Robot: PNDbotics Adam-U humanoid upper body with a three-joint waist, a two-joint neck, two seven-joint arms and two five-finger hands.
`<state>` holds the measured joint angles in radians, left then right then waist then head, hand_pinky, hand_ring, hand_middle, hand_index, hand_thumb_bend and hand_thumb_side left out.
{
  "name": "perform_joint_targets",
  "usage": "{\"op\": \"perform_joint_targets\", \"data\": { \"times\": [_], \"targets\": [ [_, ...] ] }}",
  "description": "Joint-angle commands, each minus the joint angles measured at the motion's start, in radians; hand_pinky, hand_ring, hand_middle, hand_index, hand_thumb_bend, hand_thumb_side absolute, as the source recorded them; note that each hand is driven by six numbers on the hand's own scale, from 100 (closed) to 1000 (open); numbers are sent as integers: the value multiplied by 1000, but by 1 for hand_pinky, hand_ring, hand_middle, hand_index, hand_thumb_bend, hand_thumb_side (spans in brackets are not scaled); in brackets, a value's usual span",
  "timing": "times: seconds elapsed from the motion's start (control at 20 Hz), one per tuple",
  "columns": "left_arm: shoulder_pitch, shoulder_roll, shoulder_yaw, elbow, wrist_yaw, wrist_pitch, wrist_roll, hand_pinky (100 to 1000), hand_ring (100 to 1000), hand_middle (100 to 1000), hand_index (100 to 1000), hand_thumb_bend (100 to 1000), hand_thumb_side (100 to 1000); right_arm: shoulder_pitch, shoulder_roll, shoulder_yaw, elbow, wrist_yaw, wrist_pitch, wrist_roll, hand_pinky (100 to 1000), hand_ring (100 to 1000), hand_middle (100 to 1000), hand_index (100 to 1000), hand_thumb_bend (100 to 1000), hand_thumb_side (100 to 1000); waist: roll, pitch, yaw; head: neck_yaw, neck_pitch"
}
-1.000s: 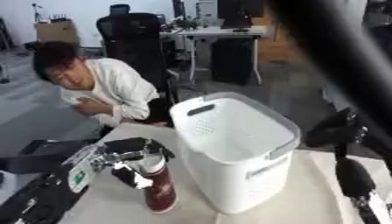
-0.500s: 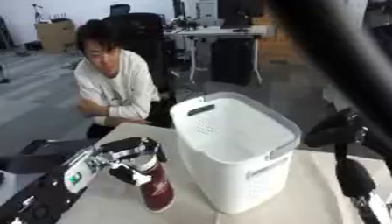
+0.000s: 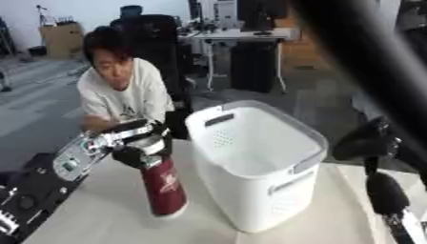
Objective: Pick up objects on the table and place them in the box.
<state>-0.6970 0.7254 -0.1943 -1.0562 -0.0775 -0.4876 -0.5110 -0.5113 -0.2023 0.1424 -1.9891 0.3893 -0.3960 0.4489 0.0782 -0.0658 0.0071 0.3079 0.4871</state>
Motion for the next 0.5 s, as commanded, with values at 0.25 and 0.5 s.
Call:
{"op": "perform_joint_targets", "data": {
  "times": [0.25,0.5],
  "targets": [
    [-139,103,-30,-20,73,63,-105,100,100,100,166,100,153,-9,-6,0,-11,-7,1,4,306,605,597,693,100,925,8,-16,-4,11,-4],
    [-256,118,-39,31,46,59,-128,100,100,100,138,100,100,-5,-6,2,-11,-9,2,8,304,604,596,694,100,926,16,-17,-8,13,-12]
  ]
}}
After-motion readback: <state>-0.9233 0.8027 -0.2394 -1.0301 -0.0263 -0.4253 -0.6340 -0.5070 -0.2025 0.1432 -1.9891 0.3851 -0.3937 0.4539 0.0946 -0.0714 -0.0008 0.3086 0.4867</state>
